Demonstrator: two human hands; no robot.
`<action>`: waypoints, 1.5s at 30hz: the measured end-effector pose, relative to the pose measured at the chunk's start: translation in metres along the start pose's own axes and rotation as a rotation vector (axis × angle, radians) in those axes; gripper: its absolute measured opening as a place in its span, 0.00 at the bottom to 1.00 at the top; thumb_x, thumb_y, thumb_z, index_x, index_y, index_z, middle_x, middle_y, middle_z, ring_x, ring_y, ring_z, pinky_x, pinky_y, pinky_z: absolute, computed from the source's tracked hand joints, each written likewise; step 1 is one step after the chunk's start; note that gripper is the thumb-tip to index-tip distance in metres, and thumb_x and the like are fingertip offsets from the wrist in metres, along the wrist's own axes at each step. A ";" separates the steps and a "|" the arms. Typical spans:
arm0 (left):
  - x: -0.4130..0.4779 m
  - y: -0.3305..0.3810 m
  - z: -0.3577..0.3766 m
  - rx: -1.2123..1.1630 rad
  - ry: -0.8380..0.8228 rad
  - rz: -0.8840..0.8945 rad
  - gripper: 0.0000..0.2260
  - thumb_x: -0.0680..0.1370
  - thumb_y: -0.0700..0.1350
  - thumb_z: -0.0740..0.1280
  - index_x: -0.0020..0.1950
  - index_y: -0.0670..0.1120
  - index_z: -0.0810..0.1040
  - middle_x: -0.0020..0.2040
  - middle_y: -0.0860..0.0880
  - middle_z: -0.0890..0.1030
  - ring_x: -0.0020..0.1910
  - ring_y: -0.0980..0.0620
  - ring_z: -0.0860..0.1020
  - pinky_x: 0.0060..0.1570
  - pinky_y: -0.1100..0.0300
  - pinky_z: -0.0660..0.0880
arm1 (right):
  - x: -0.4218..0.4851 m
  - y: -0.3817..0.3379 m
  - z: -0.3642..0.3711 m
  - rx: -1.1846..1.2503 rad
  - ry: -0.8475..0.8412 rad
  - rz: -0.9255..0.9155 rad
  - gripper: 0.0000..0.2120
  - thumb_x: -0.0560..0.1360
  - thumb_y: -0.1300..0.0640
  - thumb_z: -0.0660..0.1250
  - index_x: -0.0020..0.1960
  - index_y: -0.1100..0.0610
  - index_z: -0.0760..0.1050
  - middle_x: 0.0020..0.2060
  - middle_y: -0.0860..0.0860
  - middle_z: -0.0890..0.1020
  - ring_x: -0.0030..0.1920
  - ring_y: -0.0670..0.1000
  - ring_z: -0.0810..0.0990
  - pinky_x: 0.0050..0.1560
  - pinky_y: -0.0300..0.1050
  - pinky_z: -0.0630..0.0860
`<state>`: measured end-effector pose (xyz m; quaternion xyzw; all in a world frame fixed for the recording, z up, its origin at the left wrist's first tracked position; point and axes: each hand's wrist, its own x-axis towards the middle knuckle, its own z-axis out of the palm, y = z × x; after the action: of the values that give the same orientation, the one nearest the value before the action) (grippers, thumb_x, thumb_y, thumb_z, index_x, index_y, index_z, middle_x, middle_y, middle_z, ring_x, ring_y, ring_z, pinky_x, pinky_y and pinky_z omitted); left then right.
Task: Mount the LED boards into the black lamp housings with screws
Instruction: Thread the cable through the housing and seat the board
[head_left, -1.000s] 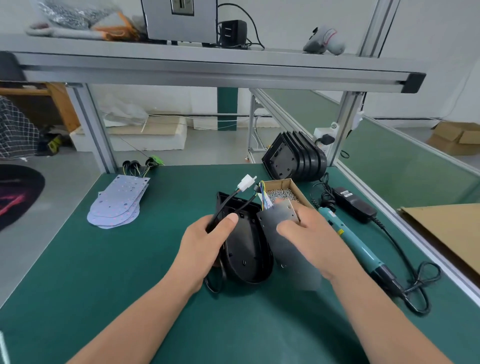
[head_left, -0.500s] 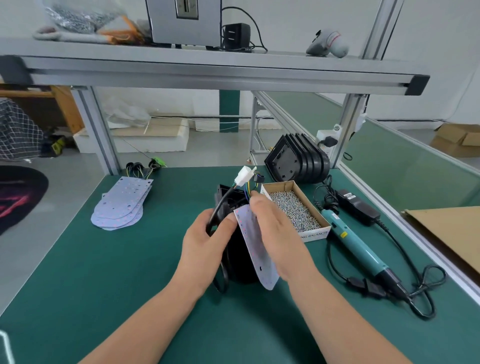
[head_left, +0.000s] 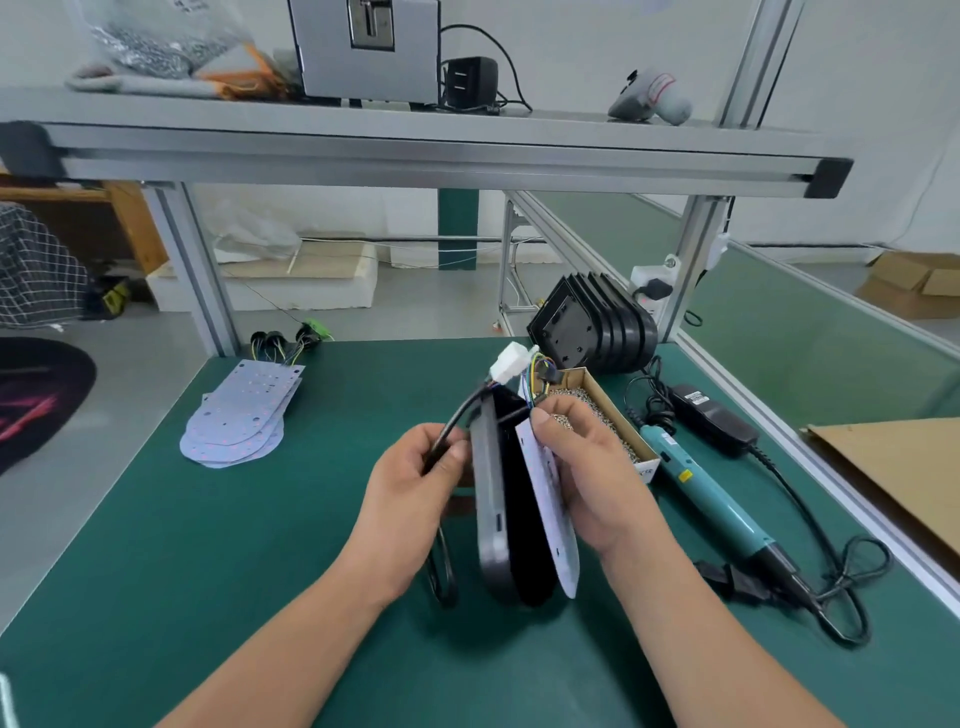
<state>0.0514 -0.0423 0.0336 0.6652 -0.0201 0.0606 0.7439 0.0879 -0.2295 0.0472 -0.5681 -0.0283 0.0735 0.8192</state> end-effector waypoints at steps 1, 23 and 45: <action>0.001 0.000 -0.001 -0.004 0.013 -0.009 0.06 0.86 0.44 0.67 0.51 0.51 0.82 0.45 0.49 0.85 0.43 0.50 0.81 0.40 0.58 0.81 | 0.001 -0.001 -0.002 0.032 -0.016 -0.009 0.19 0.75 0.53 0.75 0.60 0.59 0.74 0.46 0.57 0.85 0.44 0.57 0.81 0.46 0.50 0.80; 0.020 -0.001 -0.023 -0.565 0.163 -0.407 0.30 0.84 0.65 0.60 0.55 0.37 0.83 0.30 0.48 0.69 0.28 0.48 0.76 0.29 0.55 0.80 | 0.009 -0.005 -0.002 0.114 -0.044 0.067 0.18 0.75 0.40 0.74 0.57 0.51 0.86 0.52 0.55 0.87 0.49 0.55 0.87 0.50 0.51 0.83; 0.016 0.005 -0.023 0.328 -0.111 -0.239 0.07 0.81 0.46 0.63 0.50 0.48 0.80 0.34 0.53 0.71 0.30 0.56 0.66 0.28 0.66 0.65 | 0.002 -0.007 0.011 0.172 -0.042 0.129 0.18 0.76 0.42 0.70 0.56 0.53 0.85 0.48 0.56 0.86 0.44 0.55 0.87 0.42 0.47 0.83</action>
<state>0.0655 -0.0180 0.0378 0.7773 0.0282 -0.0621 0.6254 0.0890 -0.2213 0.0581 -0.4948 -0.0023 0.1402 0.8576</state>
